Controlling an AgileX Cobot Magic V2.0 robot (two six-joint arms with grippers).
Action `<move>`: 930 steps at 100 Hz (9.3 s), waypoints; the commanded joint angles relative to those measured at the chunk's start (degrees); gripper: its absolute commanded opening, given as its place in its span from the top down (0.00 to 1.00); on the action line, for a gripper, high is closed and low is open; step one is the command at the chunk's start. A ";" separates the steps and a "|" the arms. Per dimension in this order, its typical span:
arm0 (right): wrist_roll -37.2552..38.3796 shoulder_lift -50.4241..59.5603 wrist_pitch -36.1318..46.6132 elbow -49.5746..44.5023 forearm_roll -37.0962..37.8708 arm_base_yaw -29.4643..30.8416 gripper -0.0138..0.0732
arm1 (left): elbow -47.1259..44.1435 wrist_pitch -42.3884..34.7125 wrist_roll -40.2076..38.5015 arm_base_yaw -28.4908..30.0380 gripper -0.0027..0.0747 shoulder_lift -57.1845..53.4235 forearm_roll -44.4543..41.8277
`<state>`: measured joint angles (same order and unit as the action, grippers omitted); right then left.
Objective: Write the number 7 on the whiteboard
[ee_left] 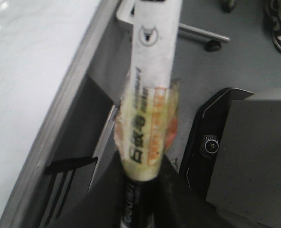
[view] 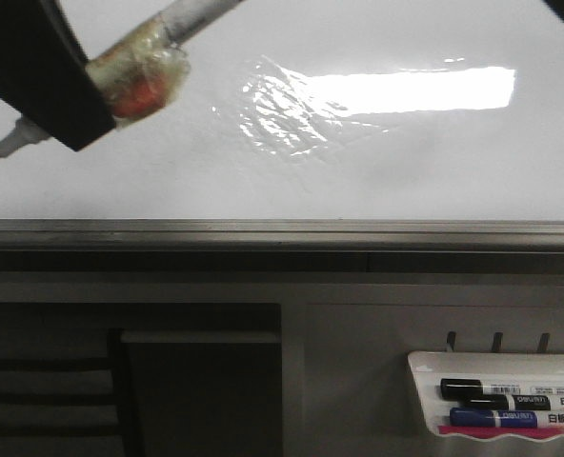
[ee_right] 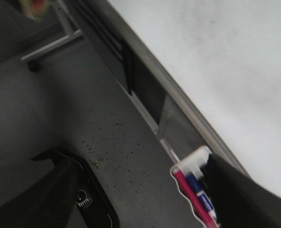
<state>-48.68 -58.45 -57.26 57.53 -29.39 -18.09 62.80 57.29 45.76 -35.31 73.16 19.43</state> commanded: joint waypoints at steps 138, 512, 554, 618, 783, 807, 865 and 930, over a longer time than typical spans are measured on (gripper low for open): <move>-17.01 -15.70 7.49 6.52 -14.52 -16.46 0.57 | 2.09 -3.53 5.43 -8.12 0.99 -0.32 1.53; 39.42 -16.58 13.27 10.22 19.83 -11.02 0.90 | -17.44 -17.20 -1.10 16.52 0.50 -28.47 12.63; 11.01 -2.83 -1.65 13.31 18.58 -18.02 0.90 | -5.01 1.23 19.95 12.91 0.50 -12.38 29.17; 4.65 0.30 -6.47 13.31 18.58 -18.13 0.90 | 11.49 -12.76 24.63 -11.10 0.50 7.37 23.55; 30.00 8.77 -10.07 13.31 43.48 -16.25 0.41 | 0.58 -23.58 -32.22 8.21 0.99 1.31 -9.48; 30.00 8.91 -9.69 10.29 44.00 -16.25 0.41 | -12.95 -39.43 -38.97 17.58 0.99 -1.13 -9.48; 30.00 8.91 -6.18 7.80 44.24 -16.25 0.41 | -18.55 -50.27 -39.10 21.72 0.99 -0.93 -4.80; 30.00 8.91 -3.57 7.71 44.24 -16.25 0.41 | -18.55 -51.55 -38.76 21.72 0.89 3.52 -0.82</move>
<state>-18.55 -49.96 -64.51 63.98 13.04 -34.66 42.87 7.07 7.22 -13.76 77.32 18.11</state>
